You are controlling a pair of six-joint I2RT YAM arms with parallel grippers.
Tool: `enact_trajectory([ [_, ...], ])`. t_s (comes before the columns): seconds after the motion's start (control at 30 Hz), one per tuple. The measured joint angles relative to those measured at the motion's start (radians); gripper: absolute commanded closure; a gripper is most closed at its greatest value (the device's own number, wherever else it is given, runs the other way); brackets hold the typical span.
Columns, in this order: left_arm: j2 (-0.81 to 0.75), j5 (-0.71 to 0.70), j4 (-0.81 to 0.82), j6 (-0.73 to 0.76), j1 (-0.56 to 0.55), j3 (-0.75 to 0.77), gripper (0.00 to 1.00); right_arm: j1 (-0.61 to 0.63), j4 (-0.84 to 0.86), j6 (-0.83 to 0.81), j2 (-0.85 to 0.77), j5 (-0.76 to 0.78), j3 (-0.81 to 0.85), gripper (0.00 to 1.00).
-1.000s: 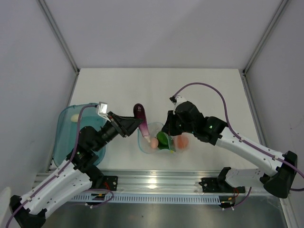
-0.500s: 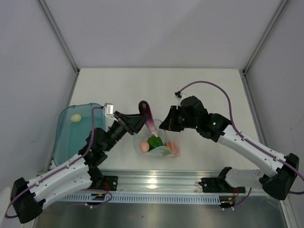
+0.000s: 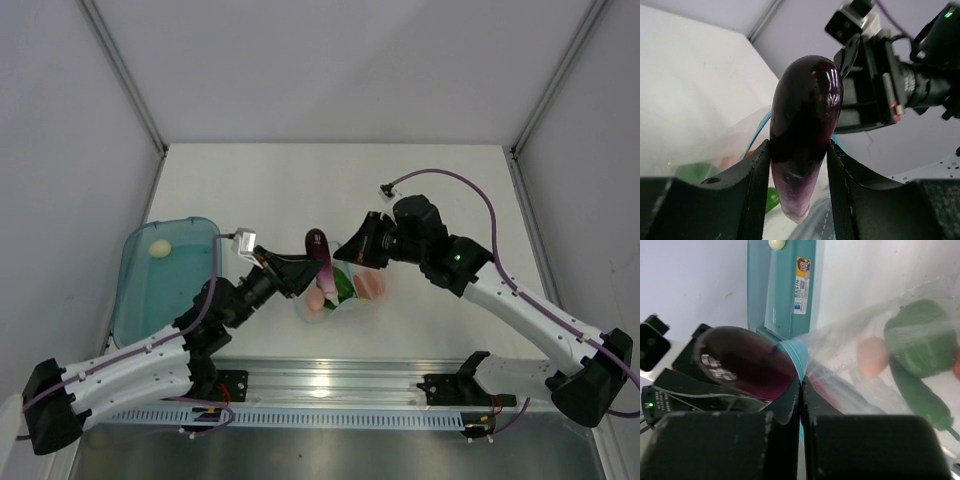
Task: Place the food in the zip-top bag and seal the zipper
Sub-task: Place the fake vegetable in the zipper food storage bag.
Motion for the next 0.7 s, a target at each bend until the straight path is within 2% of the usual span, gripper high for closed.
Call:
enact_trajectory([
  [0.13, 0.049, -0.022, 0.0, -0.003, -0.031, 0.0, 0.9, -0.002, 0.004, 0.007, 0.0, -0.005, -0.002, 1.0],
  [0.33, 0.056, -0.082, 0.026, -0.01, -0.076, -0.019, 0.96, -0.007, 0.008, 0.02, 0.0, -0.006, -0.014, 1.0],
  [0.5, 0.055, -0.085, 0.043, 0.002, -0.098, -0.025, 0.92, -0.011, 0.011, 0.025, 0.0, -0.006, -0.021, 1.0],
  [0.6, 0.047, -0.05, 0.054, 0.032, -0.117, -0.031, 0.73, -0.015, 0.013, 0.028, 0.0, -0.007, -0.021, 1.0],
  [0.63, 0.042, -0.046, 0.054, 0.045, -0.127, -0.031, 0.62, -0.017, 0.015, 0.028, 0.0, -0.008, -0.021, 1.0],
  [0.7, 0.035, -0.041, 0.047, 0.069, -0.148, -0.031, 0.53, -0.02, 0.023, 0.028, 0.0, -0.014, -0.022, 1.0],
])
